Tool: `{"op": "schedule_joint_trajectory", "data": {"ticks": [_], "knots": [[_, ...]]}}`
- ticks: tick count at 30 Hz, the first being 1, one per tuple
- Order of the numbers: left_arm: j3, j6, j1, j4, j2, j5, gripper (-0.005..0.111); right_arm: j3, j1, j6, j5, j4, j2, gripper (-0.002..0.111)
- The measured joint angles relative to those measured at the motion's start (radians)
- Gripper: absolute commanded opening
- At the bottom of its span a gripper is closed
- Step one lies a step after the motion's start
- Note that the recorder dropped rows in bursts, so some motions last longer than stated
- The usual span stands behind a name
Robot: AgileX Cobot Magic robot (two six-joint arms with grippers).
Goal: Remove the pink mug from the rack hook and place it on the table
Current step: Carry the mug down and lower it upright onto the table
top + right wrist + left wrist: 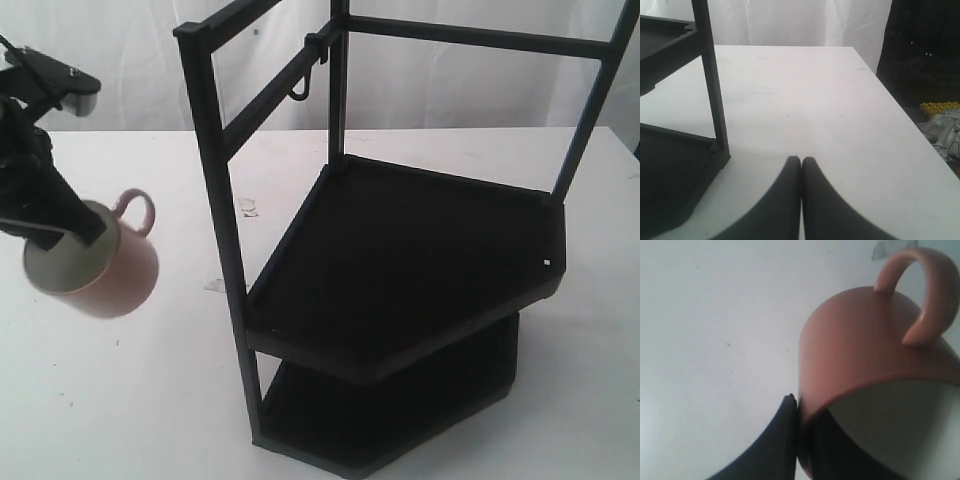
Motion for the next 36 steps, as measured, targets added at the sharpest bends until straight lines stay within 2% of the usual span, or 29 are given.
{"op": "schedule_joint_trajectory", "data": {"ticks": [3, 5, 9, 12, 16, 23, 31, 36], "knots": [[-0.042, 0.042, 0.000, 0.000, 0.061, 0.114, 0.000, 0.000, 0.000, 0.000, 0.000, 0.000, 0.000, 0.000], [-0.059, 0.051, 0.000, -0.003, 0.098, 0.138, 0.000, 0.000, 0.000, 0.000, 0.000, 0.000, 0.000, 0.000], [-0.090, 0.070, 0.000, -0.085, 0.142, 0.101, 0.000, 0.000, 0.000, 0.000, 0.000, 0.000, 0.000, 0.000], [-0.119, 0.150, 0.000, -0.200, 0.165, 0.062, 0.000, 0.000, 0.000, 0.000, 0.000, 0.000, 0.000, 0.000], [-0.168, 0.235, 0.000, -0.308, 0.204, 0.075, 0.000, 0.000, 0.000, 0.000, 0.000, 0.000, 0.000, 0.000], [-0.229, 0.243, 0.000, -0.266, 0.285, 0.081, 0.000, 0.000, 0.000, 0.000, 0.000, 0.000, 0.000, 0.000], [-0.237, 0.399, 0.000, -0.445, 0.359, 0.066, 0.000, 0.000, 0.000, 0.000, 0.000, 0.000, 0.000, 0.000], [-0.237, 0.404, 0.000, -0.404, 0.364, 0.009, 0.000, 0.000, 0.000, 0.000, 0.000, 0.000, 0.000, 0.000]]}}
